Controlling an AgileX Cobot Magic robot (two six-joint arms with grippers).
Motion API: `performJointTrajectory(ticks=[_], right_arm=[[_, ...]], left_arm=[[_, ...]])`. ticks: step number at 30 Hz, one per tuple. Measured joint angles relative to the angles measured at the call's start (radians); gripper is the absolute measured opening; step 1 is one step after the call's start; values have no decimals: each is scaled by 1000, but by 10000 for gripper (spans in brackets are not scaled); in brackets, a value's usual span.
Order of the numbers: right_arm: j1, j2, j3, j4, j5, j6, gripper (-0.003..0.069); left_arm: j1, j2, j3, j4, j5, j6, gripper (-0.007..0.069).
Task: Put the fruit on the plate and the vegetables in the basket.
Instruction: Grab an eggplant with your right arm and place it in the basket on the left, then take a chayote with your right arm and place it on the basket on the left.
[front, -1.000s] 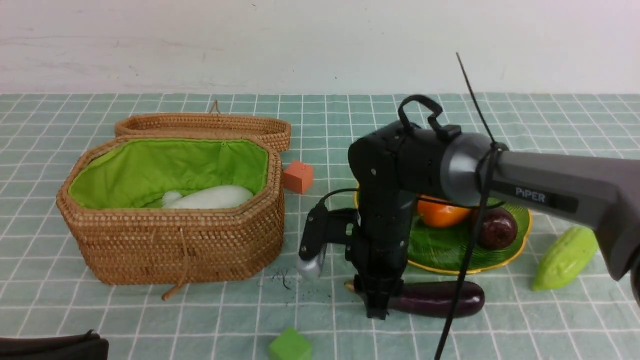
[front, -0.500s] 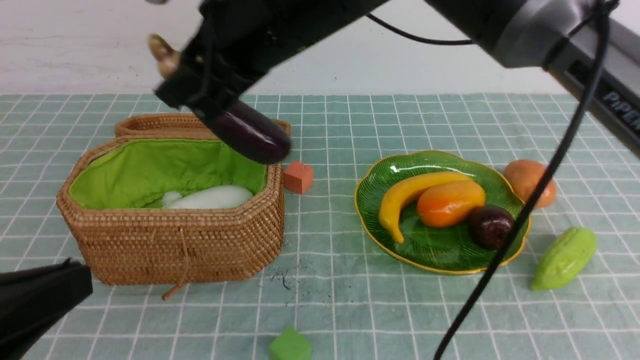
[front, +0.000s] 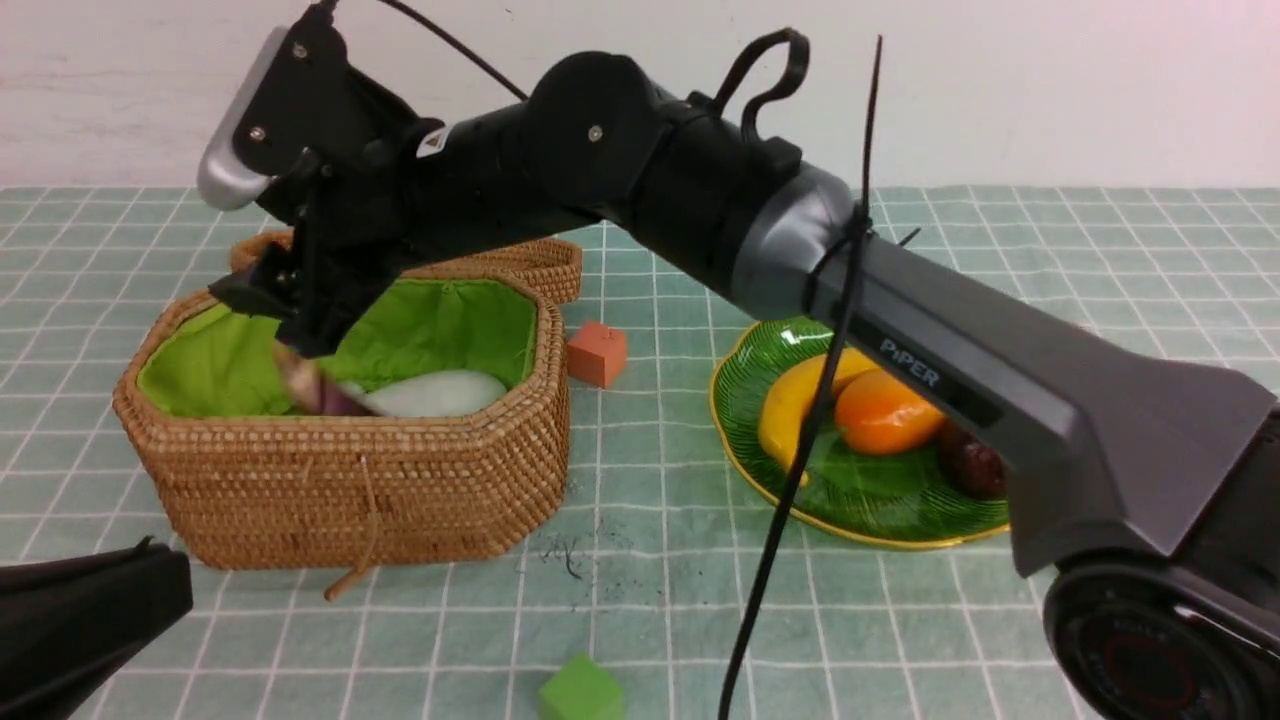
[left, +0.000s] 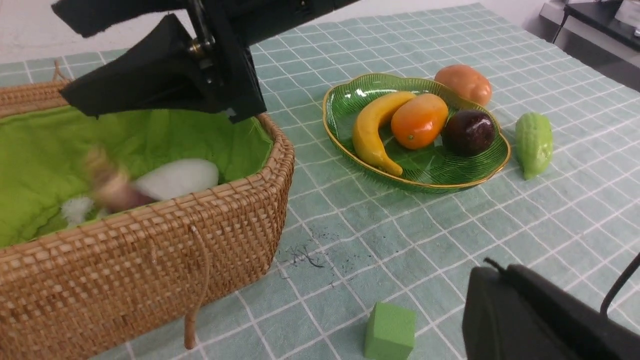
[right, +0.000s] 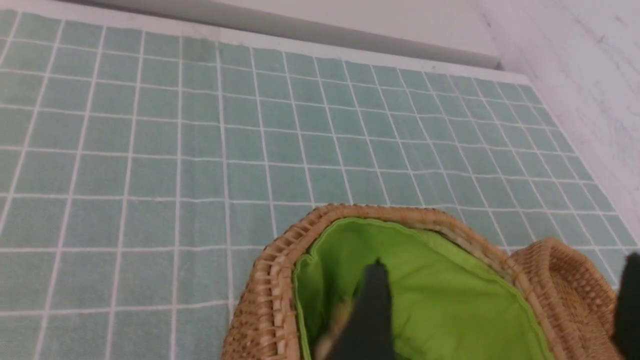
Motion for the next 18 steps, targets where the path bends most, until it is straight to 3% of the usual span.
performJointTrajectory(ticks=[3, 6, 7, 10, 11, 13, 17, 18], right_arm=[[-2, -38, 3, -33, 37, 45, 670], [-12, -156, 3, -182, 213, 290, 637], [-12, -163, 3, -206, 238, 308, 627], [-17, -284, 2, -447, 462, 610, 480], [-18, -290, 2, -461, 475, 641, 469], [-22, -342, -2, -605, 585, 764, 337], [-29, -407, 25, -814, 626, 924, 82], [-29, -410, 25, -814, 626, 932, 72]], left_arm=[[0, 0, 1, 0, 1, 2, -13], [0, 0, 1, 0, 23, 60, -13], [0, 0, 1, 0, 25, 60, -13], [0, 0, 1, -23, 77, 180, -13], [0, 0, 1, -30, 82, 192, -13], [0, 0, 1, -79, 108, 250, -13], [0, 0, 1, -159, 132, 314, -13], [0, 0, 1, -162, 132, 316, -13]])
